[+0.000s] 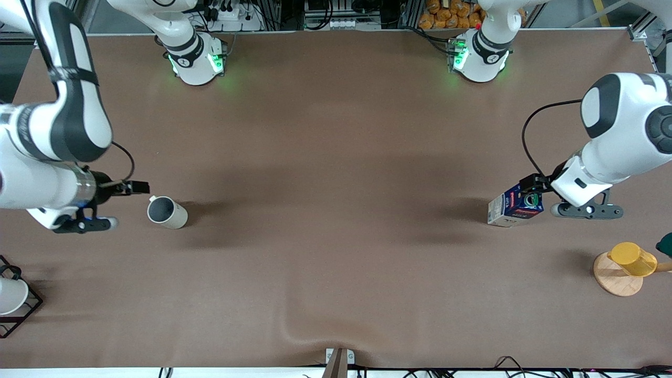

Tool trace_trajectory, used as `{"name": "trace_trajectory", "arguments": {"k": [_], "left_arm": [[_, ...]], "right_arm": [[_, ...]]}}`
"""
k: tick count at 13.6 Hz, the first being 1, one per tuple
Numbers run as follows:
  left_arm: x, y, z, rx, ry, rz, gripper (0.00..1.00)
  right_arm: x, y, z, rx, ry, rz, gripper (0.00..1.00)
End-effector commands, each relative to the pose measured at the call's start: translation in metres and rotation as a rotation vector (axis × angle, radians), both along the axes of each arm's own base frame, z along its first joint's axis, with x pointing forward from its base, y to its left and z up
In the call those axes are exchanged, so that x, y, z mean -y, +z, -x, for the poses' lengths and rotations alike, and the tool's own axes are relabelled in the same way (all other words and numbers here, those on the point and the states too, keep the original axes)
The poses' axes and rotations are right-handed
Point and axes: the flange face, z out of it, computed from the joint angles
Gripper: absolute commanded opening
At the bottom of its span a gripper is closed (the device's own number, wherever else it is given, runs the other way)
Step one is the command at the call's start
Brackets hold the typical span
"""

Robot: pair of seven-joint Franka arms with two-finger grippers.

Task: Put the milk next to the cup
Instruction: 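Grasp the milk carton with the left gripper while the right gripper grasps the mug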

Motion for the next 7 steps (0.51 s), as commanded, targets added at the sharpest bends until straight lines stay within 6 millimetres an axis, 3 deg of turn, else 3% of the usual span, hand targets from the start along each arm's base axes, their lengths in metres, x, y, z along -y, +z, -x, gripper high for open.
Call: {"name": "trace_trajectory", "arguments": {"k": [1, 3, 7], "left_arm": [[-0.001, -0.015, 0.002, 0.002, -0.039, -0.035, 1.0], [-0.004, -0.024, 0.0, 0.0, -0.064, -0.071, 1.0], [-0.009, -0.04, -0.001, -0.016, -0.057, -0.065, 1.0]], "right_arm": [[-0.024, -0.025, -0.008, 0.028, 0.024, 0.006, 1.0], [-0.034, -0.051, 0.0, 0.027, 0.042, 0.01, 1.0], [-0.029, -0.093, 0.008, 0.047, 0.034, 0.009, 1.0]]}}
